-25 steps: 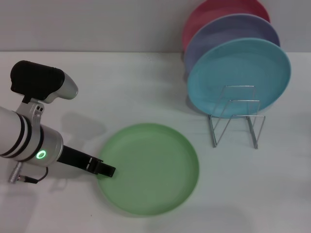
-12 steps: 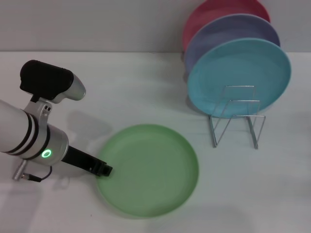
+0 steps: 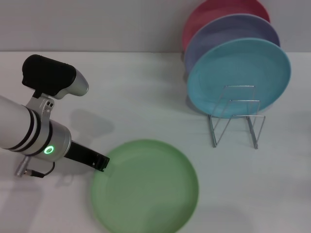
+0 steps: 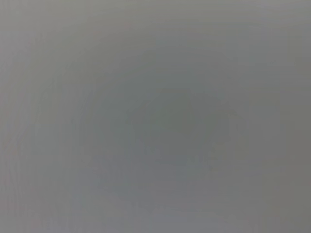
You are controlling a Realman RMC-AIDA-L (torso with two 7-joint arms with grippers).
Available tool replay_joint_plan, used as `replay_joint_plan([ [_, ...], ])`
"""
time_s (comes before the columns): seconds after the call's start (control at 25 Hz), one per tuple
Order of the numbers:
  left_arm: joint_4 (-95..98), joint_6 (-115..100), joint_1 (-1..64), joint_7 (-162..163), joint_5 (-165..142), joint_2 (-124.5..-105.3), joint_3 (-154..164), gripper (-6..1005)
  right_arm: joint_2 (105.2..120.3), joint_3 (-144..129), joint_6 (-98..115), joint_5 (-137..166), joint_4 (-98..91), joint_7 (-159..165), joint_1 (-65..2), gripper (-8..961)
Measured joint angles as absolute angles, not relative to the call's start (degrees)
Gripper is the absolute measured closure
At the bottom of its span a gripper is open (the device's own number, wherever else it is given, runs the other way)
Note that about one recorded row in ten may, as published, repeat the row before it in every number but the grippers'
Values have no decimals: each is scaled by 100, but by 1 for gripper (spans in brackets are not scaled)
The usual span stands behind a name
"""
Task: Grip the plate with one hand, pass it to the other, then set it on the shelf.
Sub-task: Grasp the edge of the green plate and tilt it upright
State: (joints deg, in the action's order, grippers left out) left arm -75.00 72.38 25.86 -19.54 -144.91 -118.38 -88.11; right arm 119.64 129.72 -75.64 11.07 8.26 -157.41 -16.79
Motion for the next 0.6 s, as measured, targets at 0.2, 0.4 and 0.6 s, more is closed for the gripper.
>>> replay_joint_plan([
  [0.2,-7575,7235,2584,-1954,-14501,-11838,-8805,909,11961,12973,-7575,1107,833,-15741,-1685,184],
  [0.4,-7766,7233,2537,-1953,-14503,-11823,-8809,963,11961,12972,-7587,1100,835,-15741,-1692,185],
  [0.6,-7852,7231,2527,-2013,-14504,-11816,-8844,960,11962,12927,-7841,1098,836,-15718,-1697,185],
])
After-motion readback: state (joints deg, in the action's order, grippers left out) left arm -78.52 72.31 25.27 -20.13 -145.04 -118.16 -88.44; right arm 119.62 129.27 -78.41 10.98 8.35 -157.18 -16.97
